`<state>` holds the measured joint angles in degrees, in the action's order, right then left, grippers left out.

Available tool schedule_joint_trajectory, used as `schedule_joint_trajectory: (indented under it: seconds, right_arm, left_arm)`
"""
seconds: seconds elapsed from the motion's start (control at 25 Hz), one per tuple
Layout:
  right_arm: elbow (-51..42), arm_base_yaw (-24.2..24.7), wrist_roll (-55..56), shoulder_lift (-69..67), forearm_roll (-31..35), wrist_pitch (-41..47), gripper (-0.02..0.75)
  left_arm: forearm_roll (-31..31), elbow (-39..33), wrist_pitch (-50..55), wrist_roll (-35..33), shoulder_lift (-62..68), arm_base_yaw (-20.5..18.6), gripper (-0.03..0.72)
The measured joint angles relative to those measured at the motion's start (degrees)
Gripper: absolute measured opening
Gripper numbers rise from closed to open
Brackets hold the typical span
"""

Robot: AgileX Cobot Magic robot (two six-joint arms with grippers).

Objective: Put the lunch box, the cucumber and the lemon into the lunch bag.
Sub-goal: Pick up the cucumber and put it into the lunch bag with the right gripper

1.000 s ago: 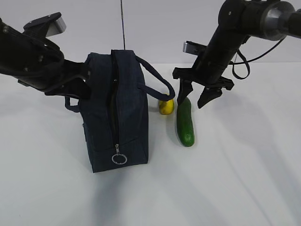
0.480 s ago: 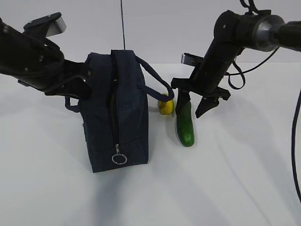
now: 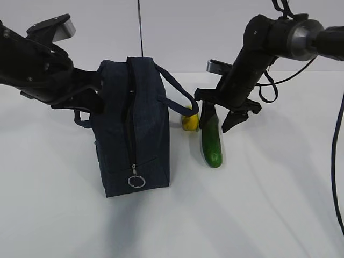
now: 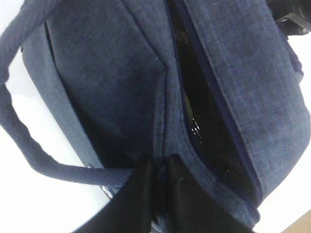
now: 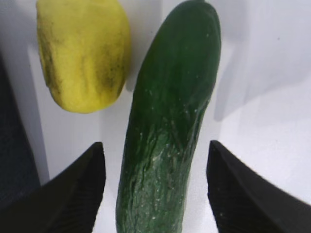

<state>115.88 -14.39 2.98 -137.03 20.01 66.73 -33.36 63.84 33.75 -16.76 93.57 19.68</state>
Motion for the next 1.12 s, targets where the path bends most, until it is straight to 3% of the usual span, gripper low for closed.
schedule_joint_trajectory:
  seconds: [0.2, 0.64, 1.12]
  right_arm:
    - [0.0, 0.0, 0.09, -0.24, 0.0, -0.19, 0.461]
    - [0.0, 0.0, 0.09, -0.7, 0.0, 0.18, 0.283]
    - [7.94, 0.0, -2.98, -0.68, -0.63, 3.12, 0.277]
  left_arm:
    - [-0.1, 0.0, 0.0, 0.0, 0.0, 0.0, 0.018]
    - [-0.19, 0.0, 0.0, 0.0, 0.0, 0.0, 0.018]
    - [-2.74, 0.0, 0.04, 0.0, 0.0, 0.0, 0.018]
